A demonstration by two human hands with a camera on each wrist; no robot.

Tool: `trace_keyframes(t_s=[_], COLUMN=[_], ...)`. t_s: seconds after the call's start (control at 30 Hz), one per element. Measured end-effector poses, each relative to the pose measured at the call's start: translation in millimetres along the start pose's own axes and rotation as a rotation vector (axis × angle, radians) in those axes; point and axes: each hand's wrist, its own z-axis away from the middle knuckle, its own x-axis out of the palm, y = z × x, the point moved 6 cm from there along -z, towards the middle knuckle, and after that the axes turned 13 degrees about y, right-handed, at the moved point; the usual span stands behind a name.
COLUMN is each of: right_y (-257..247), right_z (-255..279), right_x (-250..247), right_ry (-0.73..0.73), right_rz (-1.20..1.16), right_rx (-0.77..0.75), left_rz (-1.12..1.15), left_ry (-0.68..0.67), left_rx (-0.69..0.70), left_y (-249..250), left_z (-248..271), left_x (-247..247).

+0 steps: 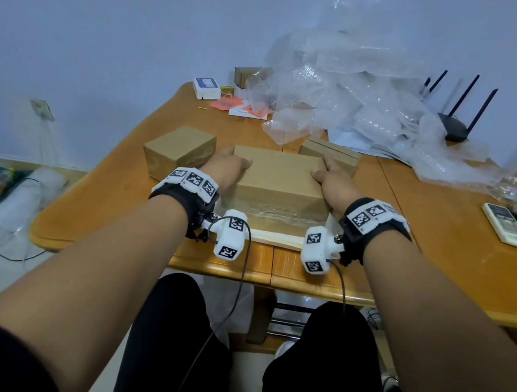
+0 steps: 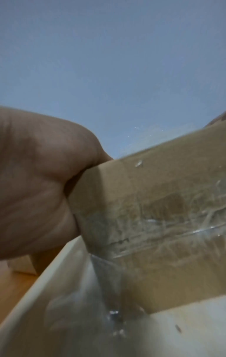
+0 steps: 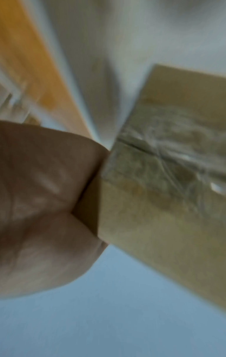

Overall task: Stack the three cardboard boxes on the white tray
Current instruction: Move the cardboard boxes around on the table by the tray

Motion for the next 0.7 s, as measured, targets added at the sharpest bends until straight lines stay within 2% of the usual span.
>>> trace_keyframes(t_s=[0.1,0.3,0.33,0.4,0.47,0.5,0.53,0.57,0.63,0.7], right_y=[11.4,21.9,22.6,23.0,24.0,24.3,24.6,26.6,35.8,45.9], right_z=[2.1,4.5,4.7,3.7,5.2,6.6,11.1,15.9,16.6,14.2], right_x=[0.8,5.3,4.5,4.5,3.5,1.9,0.2,-3.2,-17.9,-39.2], right_ry=[-0.007,-0.028,-0.03,-0.025,-0.01,-0.004,-0.003,0.011,0.143,0.317], right_rz=[-0.305,-0.532,-0.543,-0.537,-0.534,-0.541,-0.561,-0.612,-0.717,-0.652], right_rx=[0.11,0.188,0.188,0.183,0.202,0.223,0.27,0.315,0.362,0.32], left_rz=[0.072,0.319,0.342,0.411,0.534,0.591,0.597,0.51,0.189,-0.074], left_ry=[-0.002,-0.054,-0.052,-0.068,-0.166,-0.166,-0.105,-0.002,0.213,0.271], left_rx=[-0.041,-0.098,-0.127,-0.282,-0.421,-0.434,-0.374,-0.229,0.124,0.323], left_y=[-4.6,-18.0,-19.5,-29.8,-40.5,-43.4,-45.0,-41.5,-34.0,-32.5], left_z=[-2.7,-4.5,-2.4,2.6,7.7,7.0,3.0,1.5,-2.6,-1.3], left_x=[-0.5,7.7,9.1,10.8,14.5,14.1,8.4,-5.0,-29.9,-42.0])
